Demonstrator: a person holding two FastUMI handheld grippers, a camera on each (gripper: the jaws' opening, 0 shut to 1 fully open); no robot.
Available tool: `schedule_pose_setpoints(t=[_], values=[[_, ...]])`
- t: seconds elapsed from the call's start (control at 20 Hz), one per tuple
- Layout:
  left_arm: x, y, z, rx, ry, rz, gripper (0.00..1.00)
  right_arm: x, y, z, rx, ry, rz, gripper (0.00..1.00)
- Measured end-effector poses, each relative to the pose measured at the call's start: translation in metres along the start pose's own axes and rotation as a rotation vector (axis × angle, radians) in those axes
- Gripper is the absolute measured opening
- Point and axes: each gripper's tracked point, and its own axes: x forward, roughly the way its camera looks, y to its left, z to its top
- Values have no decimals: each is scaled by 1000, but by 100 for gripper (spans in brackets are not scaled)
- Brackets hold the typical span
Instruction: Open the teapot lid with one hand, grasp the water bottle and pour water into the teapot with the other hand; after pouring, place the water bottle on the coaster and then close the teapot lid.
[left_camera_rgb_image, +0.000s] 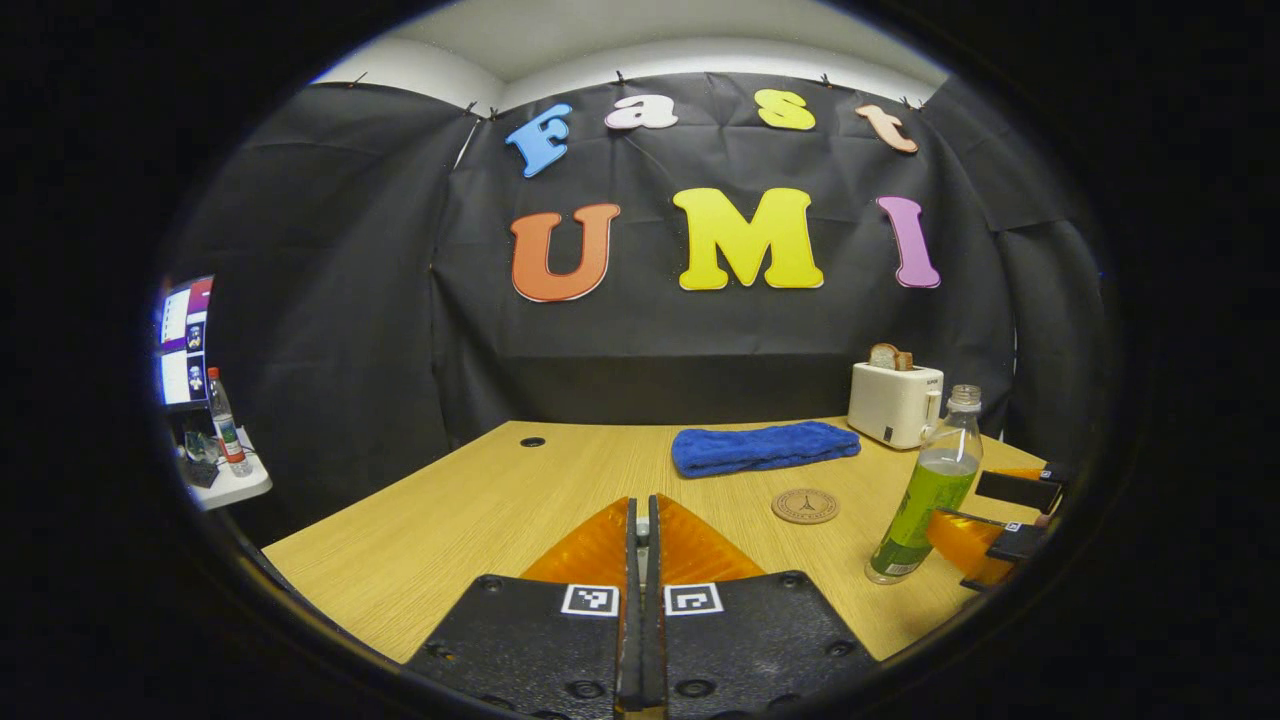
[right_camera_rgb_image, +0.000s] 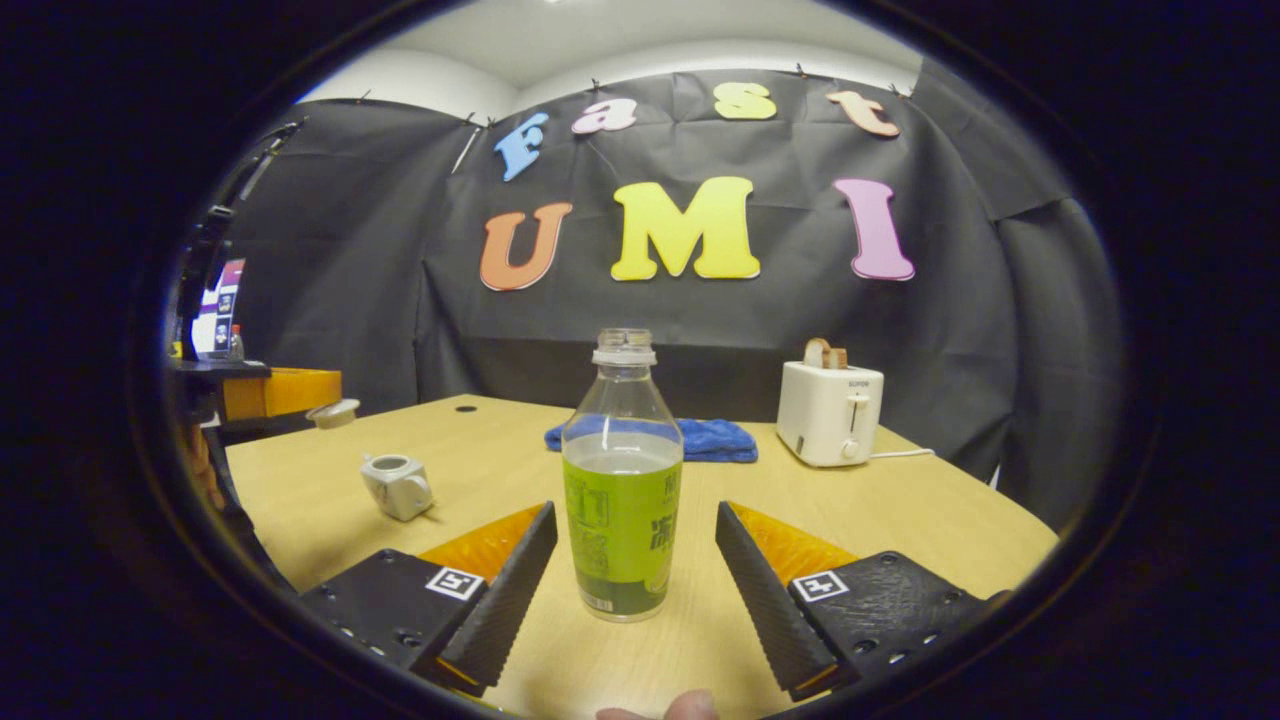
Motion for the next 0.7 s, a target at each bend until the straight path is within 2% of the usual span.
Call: schedule_pose_setpoints(t=[0.25, 0.3, 0.4, 0.5, 0.55, 0.7], values=[[-6, 8, -2, -6, -2, 20, 2, 15, 7, 0, 40, 18, -14, 98], [-6, 9, -3, -11, -1, 23, 2, 16, 7, -2, 45, 22, -18, 94], [-6, 10, -4, -18, 1, 25, 2, 15, 8, -2, 54, 24, -19, 95], [-6, 12, -5, -20, -2, 24, 2, 15, 5, 2, 54, 12, -34, 87], [-7, 12, -6, -23, -3, 21, 2, 17, 6, 4, 48, 12, -37, 79], [-7, 13, -5, -21, -14, 10, 2, 20, 16, 6, -12, 30, -9, 74]])
